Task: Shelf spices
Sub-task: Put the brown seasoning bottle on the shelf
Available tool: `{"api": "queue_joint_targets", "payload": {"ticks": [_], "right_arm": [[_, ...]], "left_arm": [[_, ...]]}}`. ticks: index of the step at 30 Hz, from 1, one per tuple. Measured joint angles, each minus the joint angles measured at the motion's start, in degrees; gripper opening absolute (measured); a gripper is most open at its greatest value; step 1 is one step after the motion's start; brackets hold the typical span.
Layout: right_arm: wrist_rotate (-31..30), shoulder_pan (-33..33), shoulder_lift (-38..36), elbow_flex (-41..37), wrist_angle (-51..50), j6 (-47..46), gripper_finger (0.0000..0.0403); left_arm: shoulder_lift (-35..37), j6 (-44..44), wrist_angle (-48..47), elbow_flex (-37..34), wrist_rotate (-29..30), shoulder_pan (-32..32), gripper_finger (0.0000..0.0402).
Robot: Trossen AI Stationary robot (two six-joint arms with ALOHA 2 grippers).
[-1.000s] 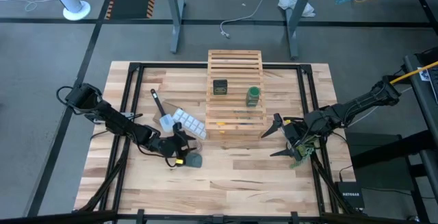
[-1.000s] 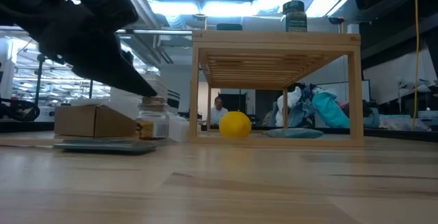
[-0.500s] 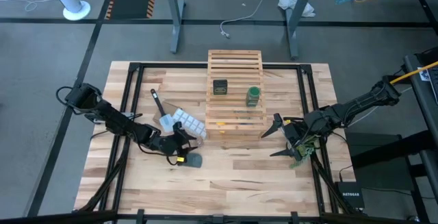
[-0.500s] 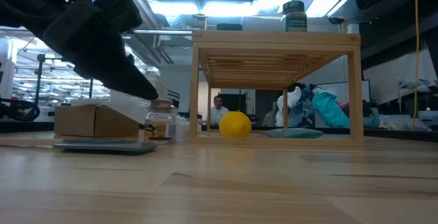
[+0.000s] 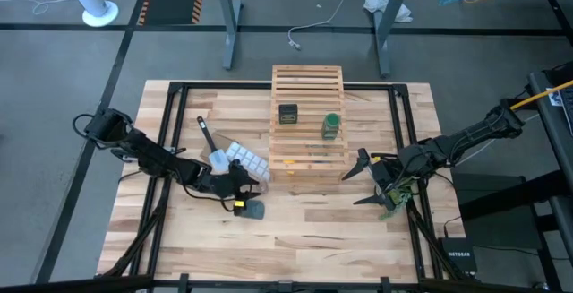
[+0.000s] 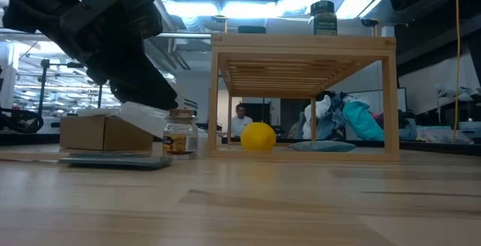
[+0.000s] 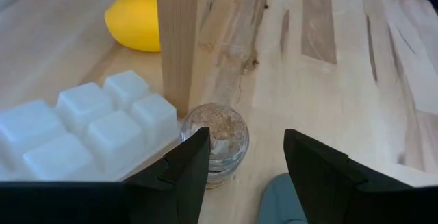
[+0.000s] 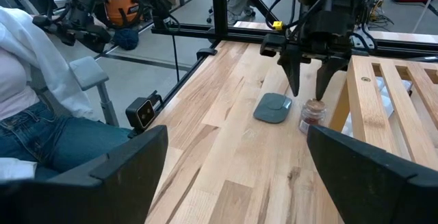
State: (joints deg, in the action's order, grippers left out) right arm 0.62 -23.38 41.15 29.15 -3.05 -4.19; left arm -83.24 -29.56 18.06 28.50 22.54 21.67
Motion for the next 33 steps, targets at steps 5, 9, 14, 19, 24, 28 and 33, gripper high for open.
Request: {"api": "queue_joint_targets", "payload": {"ticks": [5, 9, 14, 19, 24, 28, 33], "right_arm": [[0.0, 0.0, 0.0, 0.0, 0.0, 0.0, 0.0358], [0.0, 0.0, 0.0, 0.0, 0.0, 0.0, 0.0358], [0.0, 0.0, 0.0, 0.0, 0.0, 0.0, 0.0358], [0.0, 0.0, 0.0, 0.0, 0.0, 0.0, 0.0358], [0.0, 0.0, 0.0, 0.0, 0.0, 0.0, 0.0358], [0.0, 0.0, 0.0, 0.0, 0.0, 0.0, 0.0358], [0.0, 0.0, 0.0, 0.0, 0.0, 0.0, 0.0358]], "left_arm": [[0.0, 0.0, 0.8, 0.0, -0.4, 0.0, 0.0182], [-0.1, 1.6, 1.8, -0.1, -0.8, 0.0, 0.0182], [-0.2, 4.0, 1.8, -0.1, -0.6, 0.0, 0.0182], [-0.2, 6.0, 1.7, -0.1, 1.0, 0.0, 0.0182], [-0.2, 7.5, 1.5, -0.2, 5.9, 0.0, 0.0182], [-0.2, 7.5, 1.6, -0.2, 6.6, 0.0, 0.0182], [-0.2, 8.2, 1.7, -0.2, 7.4, 0.0, 0.0182]]}}
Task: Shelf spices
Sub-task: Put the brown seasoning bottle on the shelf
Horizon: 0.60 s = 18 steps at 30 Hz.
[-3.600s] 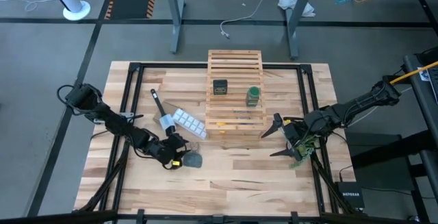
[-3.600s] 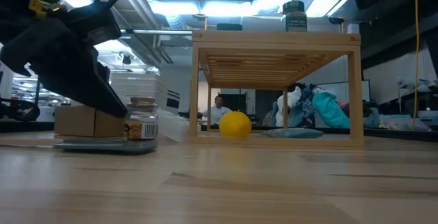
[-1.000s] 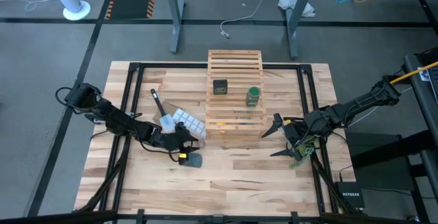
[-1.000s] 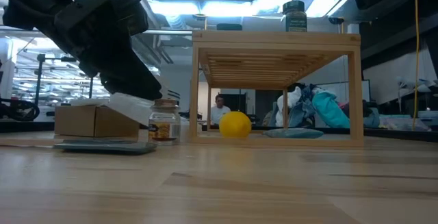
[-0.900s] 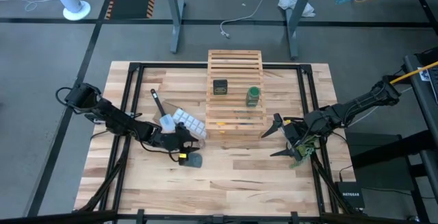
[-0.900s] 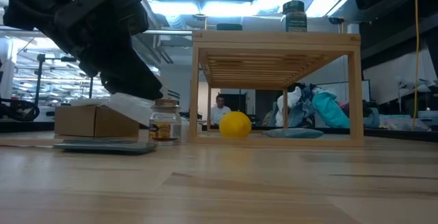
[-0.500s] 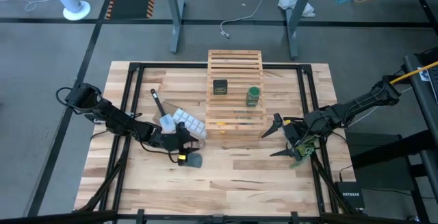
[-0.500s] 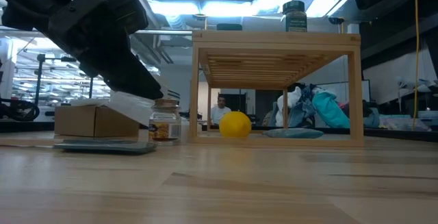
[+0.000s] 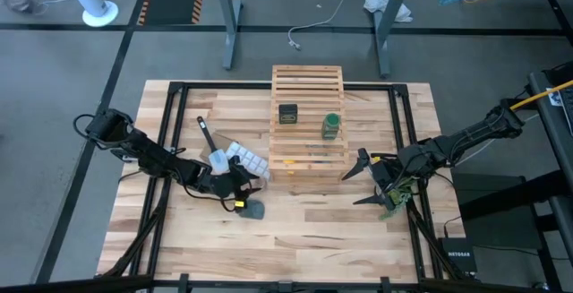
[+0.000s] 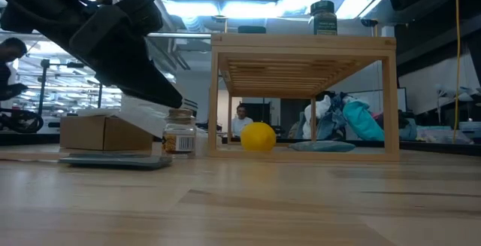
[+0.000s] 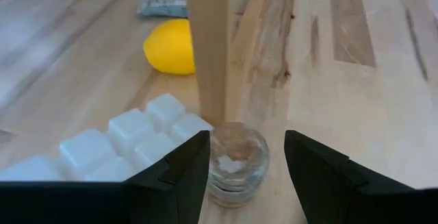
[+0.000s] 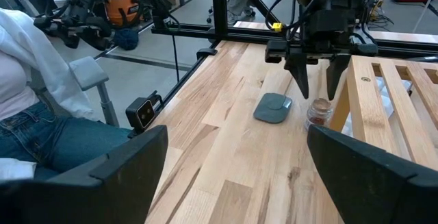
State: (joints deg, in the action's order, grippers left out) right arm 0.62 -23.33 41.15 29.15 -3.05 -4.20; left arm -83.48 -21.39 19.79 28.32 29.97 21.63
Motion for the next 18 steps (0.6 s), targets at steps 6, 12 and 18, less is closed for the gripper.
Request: {"api": "queue_joint_targets", "payload": {"ticks": [6, 12, 18], "right_arm": [[0.0, 0.0, 0.0, 0.0, 0.0, 0.0, 0.0358], [0.0, 0.0, 0.0, 0.0, 0.0, 0.0, 0.0358], [0.0, 0.0, 0.0, 0.0, 0.0, 0.0, 0.0358]], "left_arm": [[0.0, 1.8, -1.3, 0.0, 2.4, -0.4, 0.0182], [0.1, -1.3, -4.3, 0.1, 2.5, -2.6, 0.0182], [0.1, -1.2, -2.9, 0.1, -0.8, -3.0, 0.0182]]}}
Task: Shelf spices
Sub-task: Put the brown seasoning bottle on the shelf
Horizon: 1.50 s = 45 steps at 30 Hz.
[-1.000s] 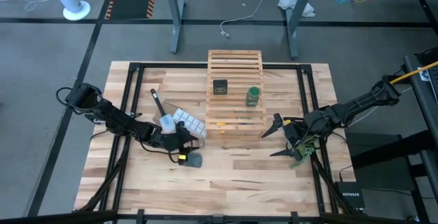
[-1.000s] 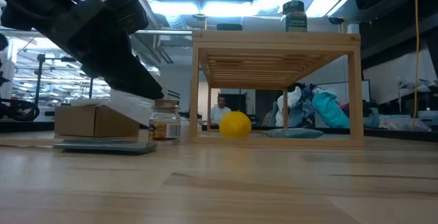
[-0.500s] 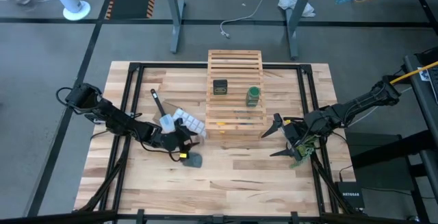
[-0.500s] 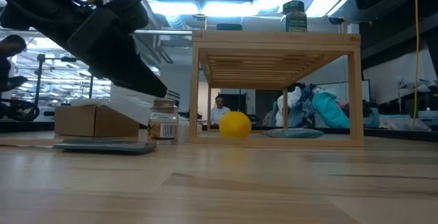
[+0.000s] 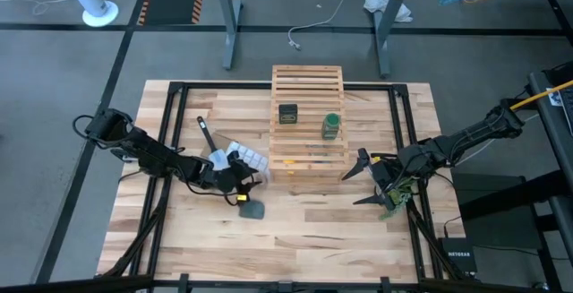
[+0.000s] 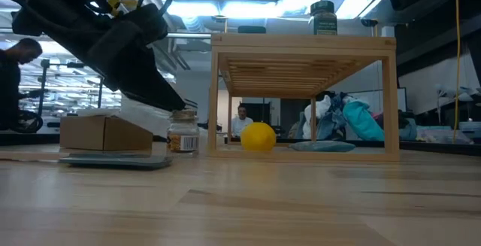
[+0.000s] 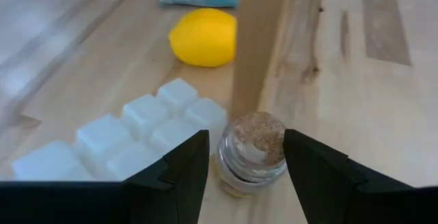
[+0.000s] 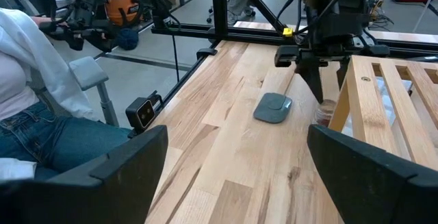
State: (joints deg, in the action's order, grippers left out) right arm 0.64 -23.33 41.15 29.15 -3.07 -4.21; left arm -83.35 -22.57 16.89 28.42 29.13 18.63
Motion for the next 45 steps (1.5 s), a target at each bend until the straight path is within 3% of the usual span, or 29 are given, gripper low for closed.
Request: {"api": "queue_joint_targets", "payload": {"ticks": [7, 21, 29, 39, 45], "right_arm": [[0.0, 0.0, 0.0, 0.0, 0.0, 0.0, 0.0358], [0.5, -0.1, 0.0, 0.0, 0.0, 0.0, 0.0358], [-0.2, -2.4, 1.6, 0.0, 0.2, -1.7, 0.0358], [-9.9, -14.6, 16.8, 0.0, 15.1, -1.7, 0.0358], [-16.5, -18.5, 31.9, 0.0, 28.1, -1.7, 0.0358]], "left_arm": [[-0.1, -2.8, -0.5, -0.2, -5.8, 0.2, 0.0182], [-0.1, -2.5, -0.1, -0.1, -4.6, -0.2, 0.0182], [-0.1, -1.6, 0.0, -0.1, -4.4, 3.4, 0.0182], [-0.1, -2.0, -3.0, 0.0, -2.6, 7.7, 0.018], [0.0, -2.1, -2.8, 0.0, -1.9, 7.6, 0.0138]]}}
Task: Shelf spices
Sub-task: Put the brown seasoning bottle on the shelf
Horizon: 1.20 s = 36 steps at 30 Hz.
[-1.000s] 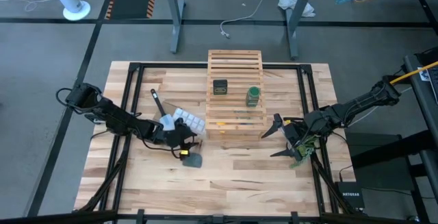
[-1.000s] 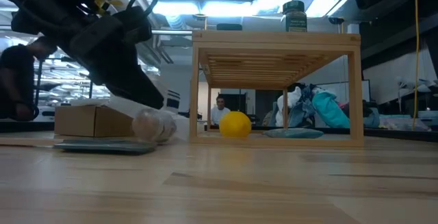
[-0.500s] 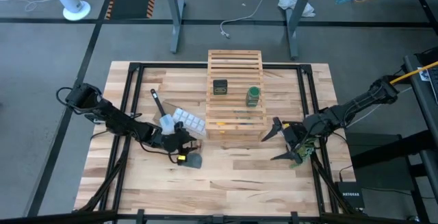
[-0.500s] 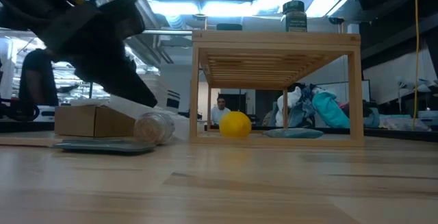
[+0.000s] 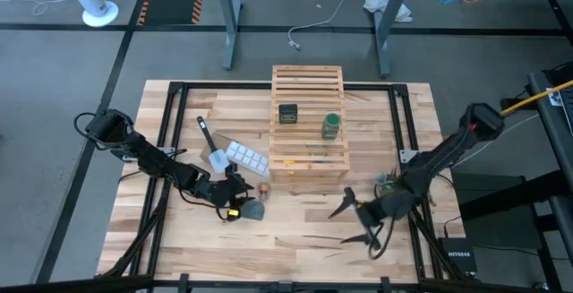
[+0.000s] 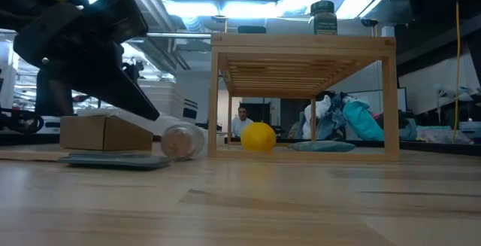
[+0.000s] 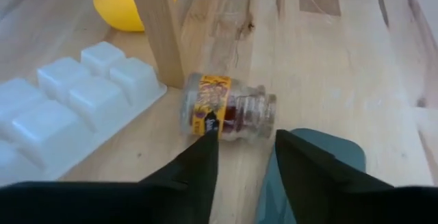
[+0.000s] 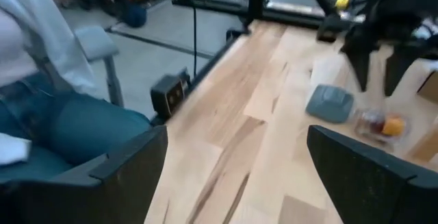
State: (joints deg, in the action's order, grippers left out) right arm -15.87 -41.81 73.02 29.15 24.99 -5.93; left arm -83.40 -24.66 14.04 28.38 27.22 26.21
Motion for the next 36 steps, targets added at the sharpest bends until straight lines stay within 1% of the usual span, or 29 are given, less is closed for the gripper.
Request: {"api": "queue_joint_targets", "payload": {"ticks": [3, 8, 11, 14, 16, 20, 22, 24, 27, 31, 33, 36], "right_arm": [[-0.7, 0.2, 7.8, 0.0, 6.2, -0.3, 0.0358], [-0.6, 0.2, 19.7, 0.0, 15.8, -4.5, 0.0358], [2.3, 0.2, 25.4, 0.0, 22.0, -6.2, 0.0358], [4.6, 0.2, 29.5, 0.7, 27.4, -8.5, 0.0358], [5.9, 0.2, 31.2, 2.1, 29.1, -9.9, 0.0358], [7.8, 0.2, 32.8, 6.0, 29.0, -11.4, 0.0358], [7.8, 0.2, 33.1, 8.0, 28.9, -11.4, 0.0358], [5.5, 0.2, 33.1, 10.0, 28.1, -11.4, 0.0358], [-0.1, 0.2, 33.1, 12.7, 23.5, -9.6, 0.0358], [-9.8, 0.2, 33.1, 16.0, 13.3, -8.7, 0.0358], [-13.8, 0.2, 33.1, 17.0, 10.0, -8.7, 0.0352], [-15.6, 0.2, 33.1, 17.5, 9.9, -8.8, 0.0327]], "left_arm": [[0.0, 0.5, 0.0, 0.0, 0.5, 0.0, 0.0102], [0.0, 0.5, 0.0, 0.0, 0.5, 0.0, 0.0037], [0.0, 0.6, 0.0, 0.0, 0.5, 0.0, 0.0007], [0.0, 0.6, 0.0, 0.0, 0.5, 0.0, 0.0009], [0.0, 0.5, 0.1, 0.0, 0.5, 0.0, 0.0013], [0.0, 0.5, 0.0, 0.0, 0.5, 0.0, 0.0004], [0.0, 0.5, 0.0, 0.0, 0.5, 0.0, 0.0002], [-0.1, 1.1, 0.0, 0.0, 0.5, 0.0, 0.0004], [-2.1, 2.3, 0.8, 0.0, 0.6, -0.1, 0.0002], [-8.0, 2.4, 5.0, 0.0, 1.0, -0.2, 0.0002], [-11.7, 2.9, 8.2, 0.0, 1.3, -0.2, 0.0001], [-15.9, 3.4, 13.7, 0.1, 3.6, -0.1, 0.0002]]}}
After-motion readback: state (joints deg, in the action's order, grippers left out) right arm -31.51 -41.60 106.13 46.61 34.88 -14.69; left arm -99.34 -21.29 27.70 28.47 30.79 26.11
